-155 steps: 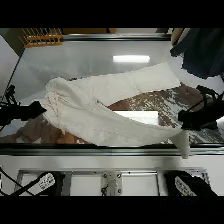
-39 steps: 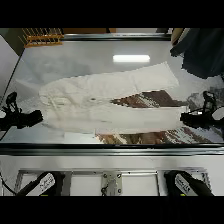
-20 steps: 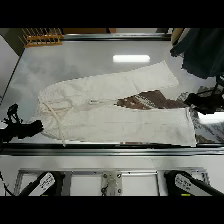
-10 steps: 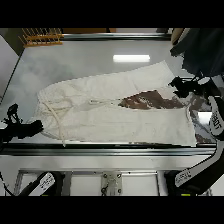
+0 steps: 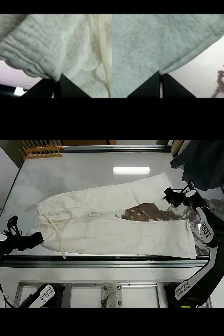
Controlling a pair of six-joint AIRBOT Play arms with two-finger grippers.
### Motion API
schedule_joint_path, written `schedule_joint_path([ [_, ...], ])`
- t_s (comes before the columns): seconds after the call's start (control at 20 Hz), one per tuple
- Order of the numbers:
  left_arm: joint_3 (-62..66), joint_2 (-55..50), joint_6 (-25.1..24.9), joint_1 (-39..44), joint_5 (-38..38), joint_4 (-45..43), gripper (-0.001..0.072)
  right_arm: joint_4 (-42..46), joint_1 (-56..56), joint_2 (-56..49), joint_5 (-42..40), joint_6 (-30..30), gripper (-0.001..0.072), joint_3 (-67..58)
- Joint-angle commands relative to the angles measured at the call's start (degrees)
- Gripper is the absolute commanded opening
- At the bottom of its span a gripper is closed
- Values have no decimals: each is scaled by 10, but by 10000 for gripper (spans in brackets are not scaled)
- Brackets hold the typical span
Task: Fold the clothes and pants, and hang the long-sleeved shirts on hangers.
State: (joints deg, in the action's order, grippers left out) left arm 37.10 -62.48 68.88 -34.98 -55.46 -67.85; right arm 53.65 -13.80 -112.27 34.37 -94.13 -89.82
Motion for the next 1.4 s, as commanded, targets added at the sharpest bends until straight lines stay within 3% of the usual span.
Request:
schedule_joint_path([
  [0.0,0,0,-1,0,0,0,30,117,3,54,44,-18,19,3],
  [0.1,0,0,-1,0,0,0,30,244,3,107,108,-93,19,36],
  [0.2,0,0,-1,0,0,0,30,302,3,165,150,-115,19,105],
  [0.45,0,0,-1,0,0,0,30,312,3,274,132,-140,19,289],
  [0.6,0,0,-1,0,0,0,30,311,3,281,128,-140,31,317],
  [0.65,0,0,-1,0,0,0,30,305,2,285,127,-139,84,315],
  [0.75,0,0,-1,0,-2,0,30,302,2,308,130,-139,570,300],
  [0.9,0,0,-1,0,-11,0,30,303,-23,393,169,-100,591,280],
  [1.05,0,0,-1,0,-14,0,29,303,-107,490,290,-16,591,304],
  [1.2,0,0,-1,0,-16,1,30,290,-239,581,336,-14,592,425],
  [1.35,0,0,-1,0,-17,1,30,222,-368,630,319,2,591,560],
])
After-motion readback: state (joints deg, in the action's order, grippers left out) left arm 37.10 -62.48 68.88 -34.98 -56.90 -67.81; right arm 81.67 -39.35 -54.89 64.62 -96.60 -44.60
